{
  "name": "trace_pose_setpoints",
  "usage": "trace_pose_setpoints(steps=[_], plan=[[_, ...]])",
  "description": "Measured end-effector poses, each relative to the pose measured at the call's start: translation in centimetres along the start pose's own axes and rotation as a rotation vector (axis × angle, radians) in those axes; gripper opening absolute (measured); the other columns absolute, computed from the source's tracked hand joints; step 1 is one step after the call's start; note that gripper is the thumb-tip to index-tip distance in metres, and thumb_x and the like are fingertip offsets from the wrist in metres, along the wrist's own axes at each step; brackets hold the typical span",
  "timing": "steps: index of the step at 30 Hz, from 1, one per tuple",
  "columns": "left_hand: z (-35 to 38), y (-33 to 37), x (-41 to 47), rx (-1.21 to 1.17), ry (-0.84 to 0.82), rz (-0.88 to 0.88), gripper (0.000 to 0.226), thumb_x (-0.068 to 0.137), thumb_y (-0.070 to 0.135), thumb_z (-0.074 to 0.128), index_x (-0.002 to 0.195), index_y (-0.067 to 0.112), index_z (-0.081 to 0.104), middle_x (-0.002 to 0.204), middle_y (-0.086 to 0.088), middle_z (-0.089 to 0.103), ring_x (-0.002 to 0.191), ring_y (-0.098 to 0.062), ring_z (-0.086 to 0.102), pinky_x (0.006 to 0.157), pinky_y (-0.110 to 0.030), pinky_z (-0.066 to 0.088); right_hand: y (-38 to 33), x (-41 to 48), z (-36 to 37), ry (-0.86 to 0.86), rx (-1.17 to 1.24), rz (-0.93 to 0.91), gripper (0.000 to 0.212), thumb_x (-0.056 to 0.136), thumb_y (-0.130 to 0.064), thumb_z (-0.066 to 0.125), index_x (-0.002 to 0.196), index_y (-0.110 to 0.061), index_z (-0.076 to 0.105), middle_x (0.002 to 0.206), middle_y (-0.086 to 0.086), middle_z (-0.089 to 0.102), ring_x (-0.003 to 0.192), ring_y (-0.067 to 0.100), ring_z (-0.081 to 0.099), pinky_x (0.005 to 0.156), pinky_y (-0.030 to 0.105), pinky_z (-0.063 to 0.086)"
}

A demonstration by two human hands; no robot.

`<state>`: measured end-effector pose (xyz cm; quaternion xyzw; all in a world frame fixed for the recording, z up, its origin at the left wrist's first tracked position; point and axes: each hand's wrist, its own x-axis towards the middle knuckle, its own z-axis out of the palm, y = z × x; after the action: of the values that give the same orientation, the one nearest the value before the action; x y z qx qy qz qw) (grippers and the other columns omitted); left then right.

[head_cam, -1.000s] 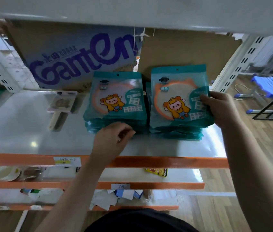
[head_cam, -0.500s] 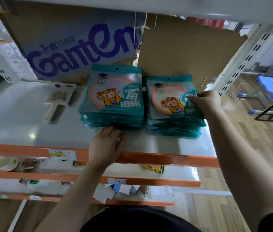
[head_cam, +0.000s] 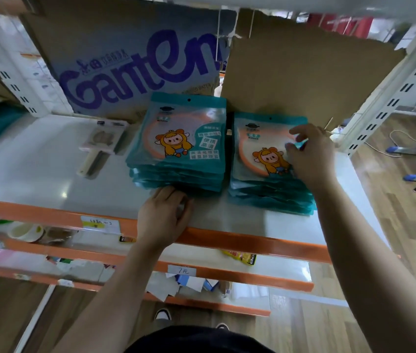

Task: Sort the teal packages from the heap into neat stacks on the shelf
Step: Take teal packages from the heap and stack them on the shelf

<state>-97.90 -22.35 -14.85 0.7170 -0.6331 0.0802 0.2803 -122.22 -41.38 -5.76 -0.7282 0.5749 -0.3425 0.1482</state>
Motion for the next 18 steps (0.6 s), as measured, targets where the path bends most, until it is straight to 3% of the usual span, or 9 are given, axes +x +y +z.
trace_pose_setpoints(steps=[3, 6, 10, 13, 16, 18], plan=[[-0.8, 0.1, -0.2, -0.003, -0.021, -0.045, 0.035, 0.094, 0.041, 0.043, 0.088, 0.015, 0.067, 0.091, -0.003, 0.064, 0.081, -0.021, 0.06, 0.064, -0.024, 0.043, -3.2, -1.1, 1.4, -0.03, 0.1, -0.11, 0.023, 0.091, -0.012, 0.054, 0.108, -0.016, 0.069, 0.104, 0.003, 0.068, 0.09, 0.015, 0.06, 0.079, 0.024, 0.045], [-2.1, -0.8, -0.9, 0.01, -0.009, -0.081, 0.035, 0.094, 0.04, 0.043, 0.093, 0.016, 0.069, 0.097, -0.003, 0.066, 0.086, -0.022, 0.061, 0.066, -0.026, 0.045, -6.4, -2.2, 3.0, -0.059, 0.15, -0.223, 0.021, 0.091, -0.021, 0.056, 0.104, -0.015, 0.071, 0.099, 0.001, 0.071, 0.089, 0.016, 0.063, 0.086, 0.028, 0.047], [-4.3, -3.8, -1.6, 0.022, 0.058, -0.123, 0.027, 0.093, 0.032, 0.052, 0.093, 0.014, 0.071, 0.093, -0.004, 0.067, 0.081, -0.024, 0.062, 0.068, -0.031, 0.046, -11.1, -3.7, 4.9, -0.162, 0.207, -0.343, 0.017, 0.094, -0.019, 0.057, 0.104, -0.015, 0.069, 0.091, -0.005, 0.066, 0.08, 0.008, 0.057, 0.073, 0.011, 0.044], [-6.6, -6.9, -2.2, 0.054, 0.094, -0.155, 0.029, 0.095, 0.034, 0.05, 0.095, 0.014, 0.07, 0.092, -0.004, 0.067, 0.082, -0.024, 0.062, 0.072, -0.033, 0.046, -14.9, -5.0, 7.1, -0.206, 0.204, -0.451, 0.017, 0.095, -0.019, 0.055, 0.104, -0.013, 0.068, 0.099, -0.002, 0.066, 0.087, 0.008, 0.059, 0.078, 0.016, 0.048], [-9.5, -10.3, -2.8, 0.11, 0.121, -0.195, 0.03, 0.094, 0.035, 0.049, 0.098, 0.015, 0.069, 0.096, -0.005, 0.068, 0.086, -0.028, 0.064, 0.075, -0.036, 0.046, -19.1, -6.7, 10.1, -0.25, 0.238, -0.501, 0.018, 0.095, -0.019, 0.057, 0.107, -0.012, 0.068, 0.101, -0.004, 0.064, 0.089, 0.003, 0.056, 0.077, 0.006, 0.042], [-11.8, -13.2, -3.3, 0.157, 0.139, -0.232, 0.03, 0.094, 0.035, 0.049, 0.103, 0.015, 0.068, 0.098, -0.006, 0.068, 0.087, -0.03, 0.064, 0.075, -0.037, 0.045, -22.2, -8.3, 12.1, -0.262, 0.242, -0.531, 0.016, 0.094, -0.017, 0.058, 0.105, -0.011, 0.068, 0.099, -0.002, 0.065, 0.087, 0.004, 0.056, 0.075, 0.008, 0.043]])
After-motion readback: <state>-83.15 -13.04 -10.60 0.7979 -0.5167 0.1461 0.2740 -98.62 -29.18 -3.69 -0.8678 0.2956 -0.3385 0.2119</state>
